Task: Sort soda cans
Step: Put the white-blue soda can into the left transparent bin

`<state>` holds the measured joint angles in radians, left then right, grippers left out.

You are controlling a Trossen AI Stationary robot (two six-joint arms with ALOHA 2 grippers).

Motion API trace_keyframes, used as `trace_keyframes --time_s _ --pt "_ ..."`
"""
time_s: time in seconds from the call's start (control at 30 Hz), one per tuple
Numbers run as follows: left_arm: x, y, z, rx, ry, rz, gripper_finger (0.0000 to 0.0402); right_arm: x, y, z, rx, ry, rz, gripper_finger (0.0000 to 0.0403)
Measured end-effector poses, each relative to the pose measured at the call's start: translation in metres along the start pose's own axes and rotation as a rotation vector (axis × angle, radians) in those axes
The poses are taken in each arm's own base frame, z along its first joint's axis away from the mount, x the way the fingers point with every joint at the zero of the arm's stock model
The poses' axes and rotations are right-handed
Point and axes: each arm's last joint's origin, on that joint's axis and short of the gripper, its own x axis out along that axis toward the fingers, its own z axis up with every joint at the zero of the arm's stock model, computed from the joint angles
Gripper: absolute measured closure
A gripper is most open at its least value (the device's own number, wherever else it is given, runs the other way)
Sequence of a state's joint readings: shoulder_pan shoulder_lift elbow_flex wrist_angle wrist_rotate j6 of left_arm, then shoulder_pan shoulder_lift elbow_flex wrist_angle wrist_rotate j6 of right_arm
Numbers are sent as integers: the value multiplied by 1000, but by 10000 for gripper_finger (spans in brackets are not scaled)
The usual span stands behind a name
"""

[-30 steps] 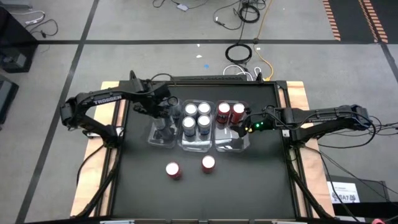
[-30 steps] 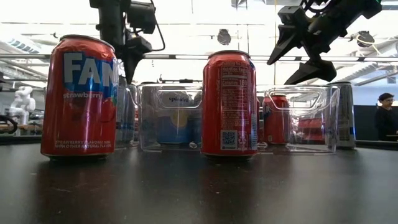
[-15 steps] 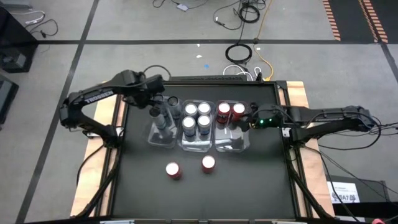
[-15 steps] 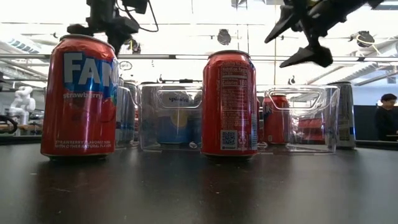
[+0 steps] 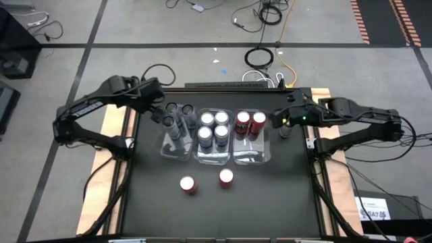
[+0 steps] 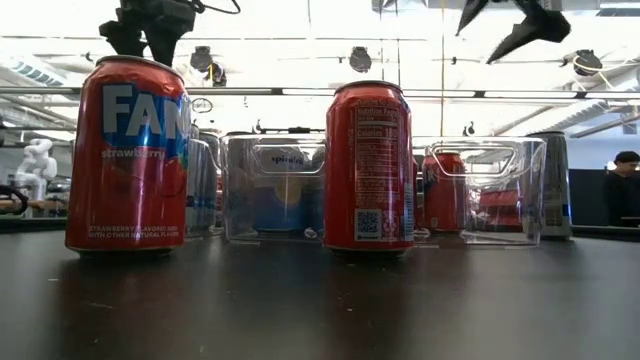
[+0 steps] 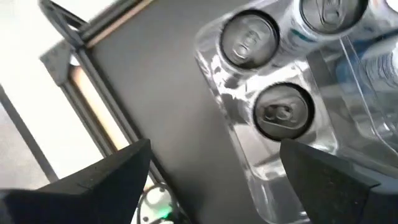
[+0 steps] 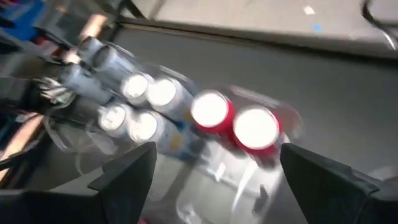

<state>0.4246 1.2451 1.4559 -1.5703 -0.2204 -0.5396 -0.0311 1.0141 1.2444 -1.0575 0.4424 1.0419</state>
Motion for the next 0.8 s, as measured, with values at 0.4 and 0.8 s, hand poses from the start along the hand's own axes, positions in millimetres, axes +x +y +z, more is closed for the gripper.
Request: trace_keyframes --time_s 0.4,0.8 --pt "4 21 -39 -27 -35 -1 36 -9 -26 -20 189 158 -284 67" --pt "40 29 -70 -93 14 -4 36 -4 -39 -18 190 181 -464 67"
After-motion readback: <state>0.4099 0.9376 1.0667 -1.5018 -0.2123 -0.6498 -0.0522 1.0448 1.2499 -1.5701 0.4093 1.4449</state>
